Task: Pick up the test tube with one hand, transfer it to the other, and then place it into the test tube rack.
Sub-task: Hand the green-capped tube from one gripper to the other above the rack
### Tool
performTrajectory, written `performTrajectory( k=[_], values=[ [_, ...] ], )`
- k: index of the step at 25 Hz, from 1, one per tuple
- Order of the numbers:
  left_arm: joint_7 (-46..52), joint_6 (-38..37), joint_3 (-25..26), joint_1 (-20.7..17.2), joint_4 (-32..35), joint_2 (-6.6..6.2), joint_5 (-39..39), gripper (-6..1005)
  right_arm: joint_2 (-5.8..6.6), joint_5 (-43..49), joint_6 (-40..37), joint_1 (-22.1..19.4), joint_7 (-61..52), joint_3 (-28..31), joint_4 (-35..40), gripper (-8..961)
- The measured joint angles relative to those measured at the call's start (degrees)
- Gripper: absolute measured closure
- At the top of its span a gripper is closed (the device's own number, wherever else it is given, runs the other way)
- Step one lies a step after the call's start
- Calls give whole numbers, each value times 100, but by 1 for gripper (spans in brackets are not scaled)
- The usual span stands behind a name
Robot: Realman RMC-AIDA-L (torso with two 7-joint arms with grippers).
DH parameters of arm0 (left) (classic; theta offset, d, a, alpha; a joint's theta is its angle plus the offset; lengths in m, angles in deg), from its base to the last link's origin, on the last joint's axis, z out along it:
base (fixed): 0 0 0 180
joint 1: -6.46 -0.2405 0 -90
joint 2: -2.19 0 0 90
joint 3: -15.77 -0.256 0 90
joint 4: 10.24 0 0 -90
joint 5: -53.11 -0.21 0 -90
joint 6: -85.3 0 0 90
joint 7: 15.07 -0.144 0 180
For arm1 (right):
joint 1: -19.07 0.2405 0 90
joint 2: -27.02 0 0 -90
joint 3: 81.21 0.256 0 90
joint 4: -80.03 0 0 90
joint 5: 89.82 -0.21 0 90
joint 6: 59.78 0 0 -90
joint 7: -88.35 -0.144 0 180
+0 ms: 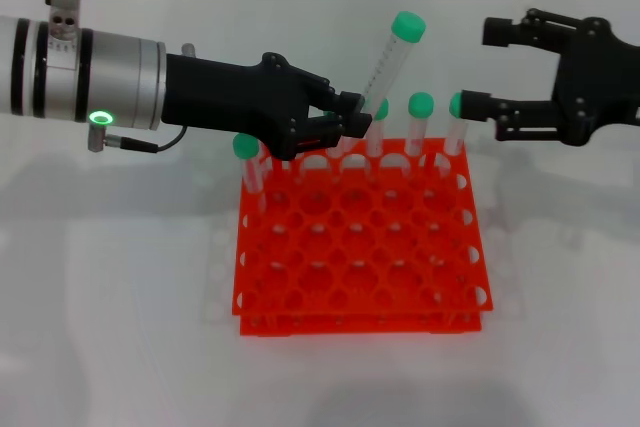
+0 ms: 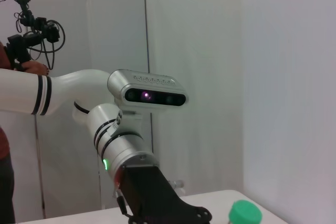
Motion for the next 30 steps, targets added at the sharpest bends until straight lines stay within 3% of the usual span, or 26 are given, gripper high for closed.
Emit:
performTrajectory(
  k=[13, 30],
  values=[
    [-14, -26, -17, 7, 26, 16, -4, 801, -17, -134, 322, 241, 3, -388, -37, 95],
    [-73, -94, -17, -21, 28, 13, -4, 801, -35, -139, 416, 578, 0, -452, -303, 95]
  ],
)
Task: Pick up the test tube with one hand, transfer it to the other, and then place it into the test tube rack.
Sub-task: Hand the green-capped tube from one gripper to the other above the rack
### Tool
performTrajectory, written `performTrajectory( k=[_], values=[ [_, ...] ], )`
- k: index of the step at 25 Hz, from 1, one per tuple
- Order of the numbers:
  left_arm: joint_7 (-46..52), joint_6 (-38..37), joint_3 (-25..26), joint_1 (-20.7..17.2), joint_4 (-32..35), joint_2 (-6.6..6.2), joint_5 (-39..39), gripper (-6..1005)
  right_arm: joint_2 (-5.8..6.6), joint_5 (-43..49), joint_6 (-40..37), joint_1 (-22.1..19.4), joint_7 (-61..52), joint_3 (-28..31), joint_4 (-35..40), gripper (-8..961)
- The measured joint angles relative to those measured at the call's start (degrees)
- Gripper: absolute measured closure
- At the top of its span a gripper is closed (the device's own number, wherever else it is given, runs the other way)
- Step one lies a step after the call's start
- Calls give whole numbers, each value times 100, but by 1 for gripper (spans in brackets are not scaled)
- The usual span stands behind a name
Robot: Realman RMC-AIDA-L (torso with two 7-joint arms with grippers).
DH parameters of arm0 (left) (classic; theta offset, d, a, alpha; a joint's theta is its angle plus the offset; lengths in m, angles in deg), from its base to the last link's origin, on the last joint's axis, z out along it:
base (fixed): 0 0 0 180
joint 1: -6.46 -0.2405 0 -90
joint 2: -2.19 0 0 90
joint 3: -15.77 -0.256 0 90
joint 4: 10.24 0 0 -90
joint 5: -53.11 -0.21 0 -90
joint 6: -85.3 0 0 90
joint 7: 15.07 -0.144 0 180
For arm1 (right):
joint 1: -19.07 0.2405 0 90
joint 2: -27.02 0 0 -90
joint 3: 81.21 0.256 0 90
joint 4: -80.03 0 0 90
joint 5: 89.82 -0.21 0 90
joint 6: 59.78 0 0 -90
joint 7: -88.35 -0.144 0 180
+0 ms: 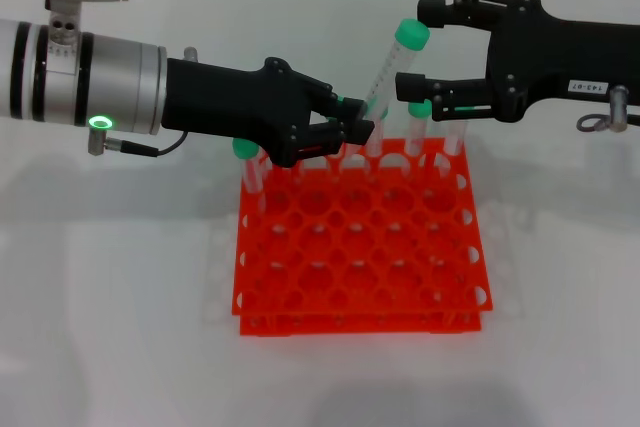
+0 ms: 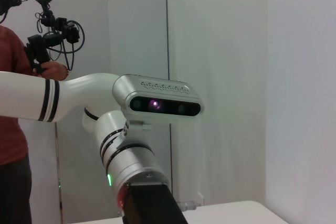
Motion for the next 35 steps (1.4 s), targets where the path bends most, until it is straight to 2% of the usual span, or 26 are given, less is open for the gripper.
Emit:
performTrajectory(
  k=[9, 13, 23, 35],
  values=[
    [1, -2, 0, -5, 9, 0, 3, 800, 0, 0, 34, -4, -1, 0, -11, 96],
    [1, -3, 0, -8, 8, 0, 5, 800, 0, -61, 36, -17, -2, 0, -20, 192],
    [1, -2, 0, -21, -9, 6, 10, 800, 7, -151, 34, 8, -7, 0, -95, 326],
    [1, -2, 0, -14, -12, 10, 10, 800, 0, -151, 39, 85, -7, 0, -148, 325]
  ],
)
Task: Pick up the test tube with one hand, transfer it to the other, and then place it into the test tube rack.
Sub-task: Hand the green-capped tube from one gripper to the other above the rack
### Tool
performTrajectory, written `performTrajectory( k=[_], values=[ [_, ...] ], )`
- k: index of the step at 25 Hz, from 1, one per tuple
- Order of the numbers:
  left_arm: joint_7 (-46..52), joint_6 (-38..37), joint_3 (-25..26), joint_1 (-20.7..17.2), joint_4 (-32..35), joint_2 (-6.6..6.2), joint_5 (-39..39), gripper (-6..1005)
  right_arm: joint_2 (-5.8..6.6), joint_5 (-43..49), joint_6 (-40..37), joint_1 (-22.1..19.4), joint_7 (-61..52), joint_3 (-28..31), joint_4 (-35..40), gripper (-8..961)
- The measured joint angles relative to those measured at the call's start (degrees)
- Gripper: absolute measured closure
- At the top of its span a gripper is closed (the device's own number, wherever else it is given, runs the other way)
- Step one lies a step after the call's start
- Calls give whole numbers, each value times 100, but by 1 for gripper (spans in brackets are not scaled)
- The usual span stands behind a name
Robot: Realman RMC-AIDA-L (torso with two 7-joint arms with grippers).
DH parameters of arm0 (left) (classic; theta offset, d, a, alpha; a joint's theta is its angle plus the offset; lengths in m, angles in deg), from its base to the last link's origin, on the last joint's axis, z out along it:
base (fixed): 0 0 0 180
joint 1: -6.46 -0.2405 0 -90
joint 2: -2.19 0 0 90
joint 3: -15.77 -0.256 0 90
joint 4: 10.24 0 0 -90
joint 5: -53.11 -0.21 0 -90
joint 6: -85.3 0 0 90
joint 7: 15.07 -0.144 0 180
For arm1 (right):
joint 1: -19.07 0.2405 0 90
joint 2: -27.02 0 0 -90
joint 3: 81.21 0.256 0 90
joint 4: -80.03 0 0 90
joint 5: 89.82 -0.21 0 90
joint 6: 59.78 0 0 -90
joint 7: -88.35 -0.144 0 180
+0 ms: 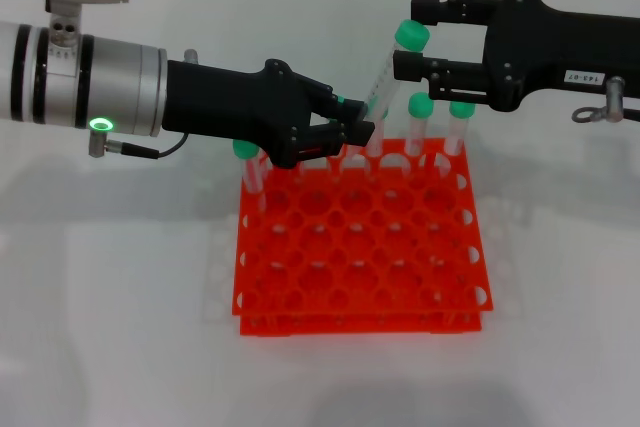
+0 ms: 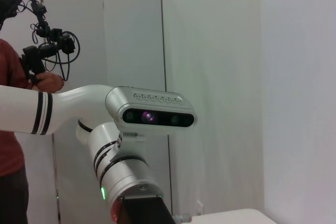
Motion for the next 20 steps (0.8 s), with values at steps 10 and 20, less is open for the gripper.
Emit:
performTrajectory(
  k=[10, 20],
  values=[
    [0, 4, 0, -7, 12, 7, 4, 800, 0, -17, 82, 0, 0, 0, -22, 404],
    [0, 1, 21, -9, 18, 9, 8, 800, 9, -59, 92, 13, 5, 3, -110, 487]
  ],
)
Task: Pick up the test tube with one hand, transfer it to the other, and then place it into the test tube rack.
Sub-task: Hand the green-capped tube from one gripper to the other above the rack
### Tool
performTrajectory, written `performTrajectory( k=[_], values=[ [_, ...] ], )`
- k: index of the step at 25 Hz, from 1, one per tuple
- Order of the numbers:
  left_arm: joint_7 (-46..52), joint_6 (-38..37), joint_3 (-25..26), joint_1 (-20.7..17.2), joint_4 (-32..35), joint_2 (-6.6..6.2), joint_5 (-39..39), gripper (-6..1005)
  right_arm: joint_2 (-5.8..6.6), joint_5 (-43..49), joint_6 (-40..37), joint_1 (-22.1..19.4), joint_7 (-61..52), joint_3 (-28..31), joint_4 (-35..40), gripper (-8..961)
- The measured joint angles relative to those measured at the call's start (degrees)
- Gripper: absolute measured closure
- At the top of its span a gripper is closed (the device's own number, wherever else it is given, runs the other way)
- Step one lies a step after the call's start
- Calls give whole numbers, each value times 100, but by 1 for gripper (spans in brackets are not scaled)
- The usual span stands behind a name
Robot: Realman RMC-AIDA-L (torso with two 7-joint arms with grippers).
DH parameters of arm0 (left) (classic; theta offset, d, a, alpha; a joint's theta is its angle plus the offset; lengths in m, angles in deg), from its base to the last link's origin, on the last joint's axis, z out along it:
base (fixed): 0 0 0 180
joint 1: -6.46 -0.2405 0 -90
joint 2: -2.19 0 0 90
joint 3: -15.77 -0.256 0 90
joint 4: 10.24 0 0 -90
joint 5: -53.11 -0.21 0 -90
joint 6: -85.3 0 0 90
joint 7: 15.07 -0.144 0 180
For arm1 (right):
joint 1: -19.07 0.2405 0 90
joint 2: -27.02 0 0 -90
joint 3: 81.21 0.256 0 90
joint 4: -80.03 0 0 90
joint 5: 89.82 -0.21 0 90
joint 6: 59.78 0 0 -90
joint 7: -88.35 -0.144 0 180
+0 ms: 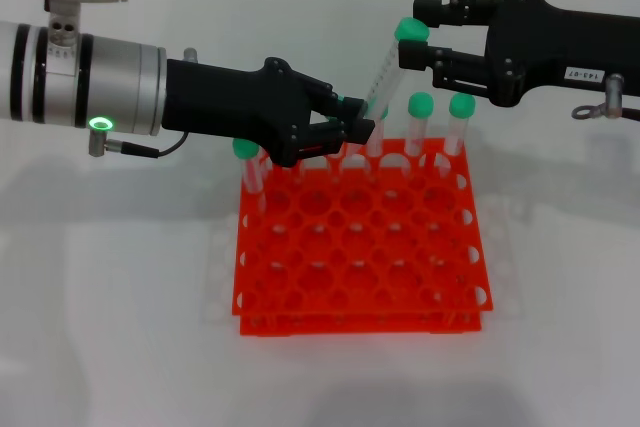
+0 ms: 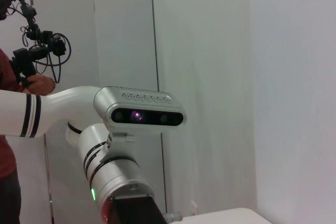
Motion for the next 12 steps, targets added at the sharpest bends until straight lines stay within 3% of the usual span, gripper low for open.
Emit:
performTrajectory(
  k=[9, 12],
  values=[
    [0, -1, 6, 1, 0, -1, 0, 800, 0, -1, -1, 3, 16, -2, -17, 494],
    [0, -1, 6, 4, 0, 0, 0, 800, 0, -1, -1, 4, 21, -3, -17, 544]
  ],
)
